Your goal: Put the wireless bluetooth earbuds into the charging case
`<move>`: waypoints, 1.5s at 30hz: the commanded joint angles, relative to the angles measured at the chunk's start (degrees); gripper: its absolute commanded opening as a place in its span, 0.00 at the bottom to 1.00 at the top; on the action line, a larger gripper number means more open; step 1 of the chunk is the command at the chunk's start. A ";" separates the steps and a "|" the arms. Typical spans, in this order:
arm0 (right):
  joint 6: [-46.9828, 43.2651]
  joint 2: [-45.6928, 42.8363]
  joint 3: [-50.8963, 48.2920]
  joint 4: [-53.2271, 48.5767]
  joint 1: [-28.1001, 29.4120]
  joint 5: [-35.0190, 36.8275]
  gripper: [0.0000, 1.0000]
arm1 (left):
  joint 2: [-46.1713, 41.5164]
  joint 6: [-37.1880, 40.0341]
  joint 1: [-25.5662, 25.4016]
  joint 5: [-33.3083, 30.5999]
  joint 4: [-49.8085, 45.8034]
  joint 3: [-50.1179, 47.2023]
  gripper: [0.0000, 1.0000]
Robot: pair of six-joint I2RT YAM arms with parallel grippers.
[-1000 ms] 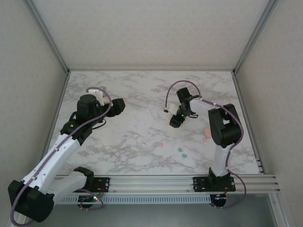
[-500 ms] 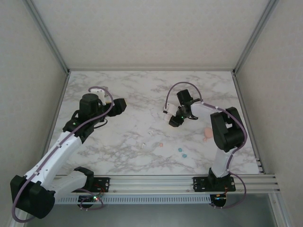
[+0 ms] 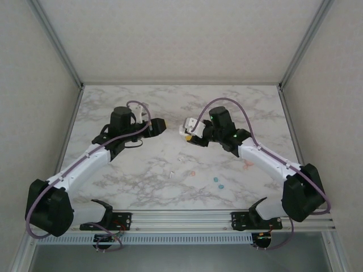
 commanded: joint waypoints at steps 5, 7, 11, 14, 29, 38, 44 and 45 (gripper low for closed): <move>3.26 -2.92 -1.27 5.57 0.98 0.71 0.43 | 1.71 0.77 -4.67 6.88 4.61 5.16 0.76; 4.09 -3.34 -1.35 6.36 1.04 0.23 0.43 | 2.51 0.85 -5.50 7.08 4.47 5.70 0.73; 5.47 -3.96 -1.82 8.06 1.03 -0.28 0.44 | 3.76 1.05 -7.06 7.01 4.55 6.77 0.70; 6.15 -4.03 -1.70 8.17 1.10 -0.32 0.43 | 4.62 1.21 -7.98 6.12 4.31 7.59 0.67; 6.29 -4.93 -2.35 10.06 1.32 -0.68 0.44 | 8.34 2.54 -10.46 6.28 1.40 11.09 0.44; 4.49 -4.45 -1.89 9.95 1.70 0.59 0.44 | 9.39 4.37 -10.72 6.88 -1.42 12.49 0.40; 4.05 -4.36 -1.80 9.88 1.87 1.63 0.44 | 10.17 5.12 -10.82 7.15 -2.55 13.28 0.39; 3.84 -4.33 -1.80 9.72 1.94 1.81 0.44 | 10.16 5.27 -10.82 7.28 -2.59 13.29 0.40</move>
